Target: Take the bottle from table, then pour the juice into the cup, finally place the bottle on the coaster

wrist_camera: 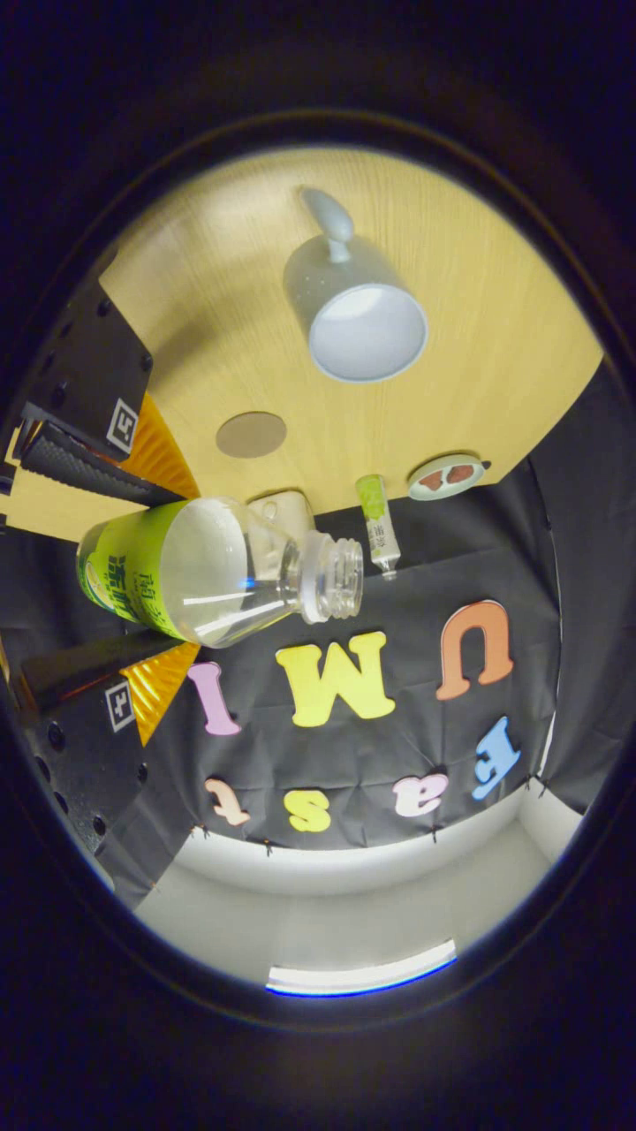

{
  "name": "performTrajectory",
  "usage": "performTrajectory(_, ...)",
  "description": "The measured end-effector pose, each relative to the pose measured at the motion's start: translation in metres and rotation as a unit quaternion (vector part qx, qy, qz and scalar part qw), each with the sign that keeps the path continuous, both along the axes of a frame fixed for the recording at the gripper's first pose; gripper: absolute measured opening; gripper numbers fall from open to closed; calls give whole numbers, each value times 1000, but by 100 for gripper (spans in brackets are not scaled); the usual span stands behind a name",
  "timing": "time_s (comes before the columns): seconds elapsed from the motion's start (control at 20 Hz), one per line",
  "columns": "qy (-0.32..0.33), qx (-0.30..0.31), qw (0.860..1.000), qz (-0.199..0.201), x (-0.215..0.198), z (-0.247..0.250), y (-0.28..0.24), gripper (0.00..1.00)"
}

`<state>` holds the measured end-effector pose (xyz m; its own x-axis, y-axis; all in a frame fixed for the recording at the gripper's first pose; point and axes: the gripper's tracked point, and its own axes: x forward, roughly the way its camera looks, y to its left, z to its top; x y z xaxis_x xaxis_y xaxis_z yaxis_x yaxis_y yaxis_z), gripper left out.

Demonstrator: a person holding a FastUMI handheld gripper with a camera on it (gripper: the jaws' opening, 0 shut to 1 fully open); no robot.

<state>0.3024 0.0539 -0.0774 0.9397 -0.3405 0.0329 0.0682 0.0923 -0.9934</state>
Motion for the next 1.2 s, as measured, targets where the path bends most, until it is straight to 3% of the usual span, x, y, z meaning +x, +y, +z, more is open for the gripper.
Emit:
performTrajectory(0.4, 6, -76, 997, -21, 10, 4, 5, 78)
performTrajectory(0.65, 2, -138, 990, -5, 13, 3, 24, 78)
performTrajectory(1.2, 28, -189, 981, -23, 29, -2, 16, 78)
